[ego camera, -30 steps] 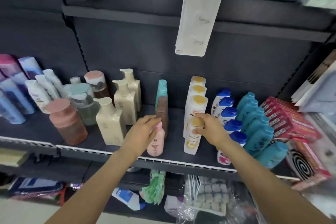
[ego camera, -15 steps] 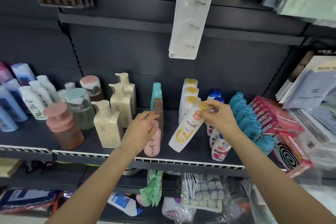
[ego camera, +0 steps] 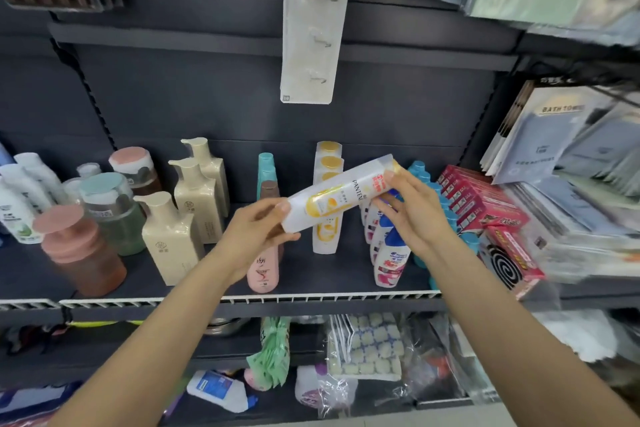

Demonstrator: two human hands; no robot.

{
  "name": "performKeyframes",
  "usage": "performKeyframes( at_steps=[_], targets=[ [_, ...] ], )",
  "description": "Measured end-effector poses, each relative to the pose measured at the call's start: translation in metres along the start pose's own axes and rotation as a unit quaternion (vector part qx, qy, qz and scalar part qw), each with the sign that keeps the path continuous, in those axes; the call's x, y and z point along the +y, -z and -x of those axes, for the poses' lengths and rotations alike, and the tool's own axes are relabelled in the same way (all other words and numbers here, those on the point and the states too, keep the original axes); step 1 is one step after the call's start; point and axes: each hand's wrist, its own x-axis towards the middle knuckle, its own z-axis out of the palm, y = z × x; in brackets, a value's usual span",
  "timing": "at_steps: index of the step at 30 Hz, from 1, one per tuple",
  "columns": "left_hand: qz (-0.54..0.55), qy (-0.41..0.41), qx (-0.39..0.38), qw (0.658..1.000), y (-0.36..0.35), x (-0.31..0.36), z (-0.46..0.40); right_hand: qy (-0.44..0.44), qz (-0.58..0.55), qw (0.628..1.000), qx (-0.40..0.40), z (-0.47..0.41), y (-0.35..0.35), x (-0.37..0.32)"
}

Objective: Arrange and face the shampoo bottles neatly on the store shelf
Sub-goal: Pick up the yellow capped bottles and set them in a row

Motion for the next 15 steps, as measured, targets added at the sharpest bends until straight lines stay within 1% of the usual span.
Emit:
performKeyframes(
  at_steps=[3,5,7,10,15],
  targets=[
    [0.018,-0.029,0.026,0.999,-0.001,-0.001,0.002,-0.012,0.010,1.000,-0.025,0.002,0.003,-0.007],
    [0.001,-0.063,0.031,0.998,-0.001,-0.001,0.005,-0.021,0.003,0.999,-0.027,0.000,0.005,-0.012],
    [-0.039,-0.106,0.031,0.993,-0.001,-0.001,0.009,-0.028,0.001,1.000,-0.004,-0.002,0.005,-0.013],
    [-0.134,-0.174,0.035,0.975,-0.001,0.004,0.014,-0.034,-0.015,0.998,0.042,-0.003,0.004,-0.011],
    [-0.173,-0.244,0.035,0.954,0.000,0.007,0.020,-0.053,-0.057,0.995,0.060,0.000,0.000,-0.008]
  ],
)
